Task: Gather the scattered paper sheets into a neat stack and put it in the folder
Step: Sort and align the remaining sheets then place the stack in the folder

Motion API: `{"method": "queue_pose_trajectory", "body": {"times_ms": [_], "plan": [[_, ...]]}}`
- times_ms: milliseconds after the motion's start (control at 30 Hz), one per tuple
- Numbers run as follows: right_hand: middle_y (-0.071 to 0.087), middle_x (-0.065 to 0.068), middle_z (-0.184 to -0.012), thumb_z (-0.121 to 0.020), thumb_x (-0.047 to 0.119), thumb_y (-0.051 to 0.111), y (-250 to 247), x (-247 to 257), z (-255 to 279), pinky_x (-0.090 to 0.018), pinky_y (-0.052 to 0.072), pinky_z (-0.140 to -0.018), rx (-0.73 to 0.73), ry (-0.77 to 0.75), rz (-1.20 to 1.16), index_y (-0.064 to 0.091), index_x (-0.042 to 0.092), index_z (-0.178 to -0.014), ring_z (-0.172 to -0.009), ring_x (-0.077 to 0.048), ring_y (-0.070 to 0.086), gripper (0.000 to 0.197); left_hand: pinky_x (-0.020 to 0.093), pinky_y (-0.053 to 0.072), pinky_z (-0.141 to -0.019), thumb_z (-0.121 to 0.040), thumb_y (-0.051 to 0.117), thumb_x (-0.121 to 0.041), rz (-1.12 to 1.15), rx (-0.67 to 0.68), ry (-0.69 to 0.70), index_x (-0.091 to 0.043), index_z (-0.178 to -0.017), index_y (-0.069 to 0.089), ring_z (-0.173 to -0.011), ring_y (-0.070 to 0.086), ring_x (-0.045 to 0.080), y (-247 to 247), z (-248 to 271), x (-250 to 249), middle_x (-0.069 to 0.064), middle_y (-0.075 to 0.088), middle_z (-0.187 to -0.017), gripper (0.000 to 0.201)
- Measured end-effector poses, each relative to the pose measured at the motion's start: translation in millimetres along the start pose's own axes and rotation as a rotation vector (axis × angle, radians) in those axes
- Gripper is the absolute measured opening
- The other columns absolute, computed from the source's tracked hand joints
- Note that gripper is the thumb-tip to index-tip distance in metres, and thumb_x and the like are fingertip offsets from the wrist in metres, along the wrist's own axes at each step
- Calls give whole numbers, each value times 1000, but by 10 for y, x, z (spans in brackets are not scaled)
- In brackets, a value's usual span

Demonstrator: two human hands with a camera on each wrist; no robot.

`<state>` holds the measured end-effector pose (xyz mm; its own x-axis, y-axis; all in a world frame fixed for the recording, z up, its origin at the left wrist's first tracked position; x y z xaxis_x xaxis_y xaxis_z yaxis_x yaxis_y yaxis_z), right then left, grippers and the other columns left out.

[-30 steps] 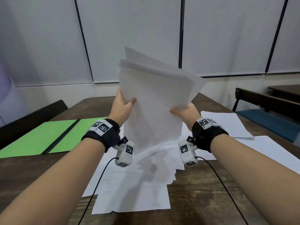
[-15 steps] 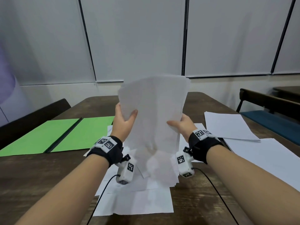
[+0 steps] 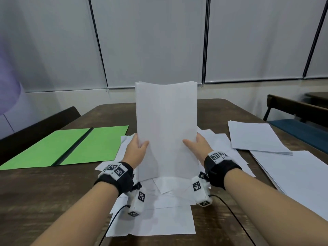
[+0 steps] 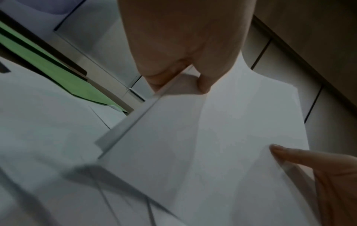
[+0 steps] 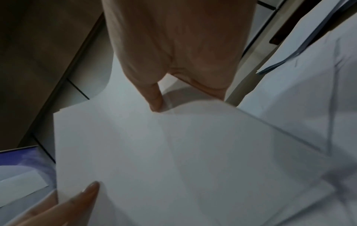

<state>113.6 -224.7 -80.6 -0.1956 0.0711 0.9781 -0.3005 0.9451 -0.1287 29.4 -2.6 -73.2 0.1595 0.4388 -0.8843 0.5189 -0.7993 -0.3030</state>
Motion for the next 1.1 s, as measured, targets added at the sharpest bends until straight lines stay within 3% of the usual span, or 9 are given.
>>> {"method": "queue_pose_trajectory", "body": {"times_ms": [200, 300, 367, 467, 600, 733, 767, 933, 1100], "plan": [[68, 0, -113, -79, 25, 65, 133, 255, 2, -45, 50, -97, -66, -91, -55, 57, 19, -117, -105, -19, 65, 40, 31, 47, -97, -96, 54, -16, 197, -74, 64, -23, -118, 54, -107, 62, 7, -189, -14, -148, -11, 65, -113, 23], [65, 3, -113, -83, 14, 71, 176, 349, 5, -34, 50, -95, -49, -93, -106, 48, 21, -120, -105, -13, 63, 45, 12, 45, -87, -93, 59, -17, 205, -138, 148, -23, -117, 49, -96, 60, -12, -287, -13, -368, -13, 63, -110, 26], [63, 9, -109, -83, 13, 73, 190, 441, 8, -24, 49, -87, -27, -129, -118, 42, 22, -124, -101, -7, 62, 52, 4, 43, -81, -92, 61, -16, 199, -203, 226, -18, -120, 42, -97, 59, -12, -389, -14, -545, -6, 61, -114, 34], [62, 12, -107, -83, 12, 73, 167, 623, 6, -20, 49, -83, -33, -171, -125, 39, 19, -130, -96, 1, 60, 59, 17, 45, -97, -90, 64, -20, 195, -266, 324, -12, -134, 33, -119, 54, 9, -540, -23, -795, 4, 53, -131, 55], [62, 3, -115, -82, 8, 74, 112, 933, -33, -26, 49, -90, -53, -218, -129, 37, 14, -133, -102, -9, 62, 64, 39, 30, -116, -86, 68, -27, 126, -324, 461, -23, -148, 15, -140, 31, 13, -694, -68, -1215, 4, 30, -151, 81], [61, -3, -121, -81, 6, 74, 94, 1056, -93, -29, 50, -92, -36, -219, -105, 38, 11, -132, -108, -15, 62, 63, 7, 19, -111, -88, 66, -25, -51, -336, 561, -28, -151, 6, -135, 23, -9, -735, -100, -1551, -6, 18, -155, 87], [61, -3, -121, -80, 7, 75, 97, 979, -116, -33, 50, -94, -32, -193, -90, 38, 12, -132, -108, -16, 62, 64, 5, 18, -110, -87, 66, -24, -50, -328, 550, -28, -151, 5, -135, 23, -10, -732, -112, -1521, -5, 17, -156, 89], [66, -5, -120, -86, 19, 68, 228, 337, -78, -43, 46, -102, 33, -39, 80, 54, 15, -125, -108, -21, 63, 42, 38, 31, -114, -77, 75, -36, 148, -231, 246, -27, -149, 6, -136, 37, 11, -626, -146, -722, 1, 32, -151, 100], [67, -5, -117, -91, 9, 59, 333, 335, -65, -41, 49, -99, -24, -66, 2, 56, 14, -123, -108, -23, 64, 33, 44, 43, -105, -86, 68, -29, 113, -30, -49, -14, -131, 43, -117, 57, 15, -434, -35, 134, -1, 59, -127, 53]]}}
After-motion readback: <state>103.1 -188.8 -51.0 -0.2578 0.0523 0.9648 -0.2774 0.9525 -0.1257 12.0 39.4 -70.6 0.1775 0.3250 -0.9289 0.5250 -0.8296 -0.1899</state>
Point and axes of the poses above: each hand's wrist, its own z-axis away from the middle knuckle, its own y-axis out of the palm, x = y × z, the point moved 8 cm from there along -z, towards the middle knuckle
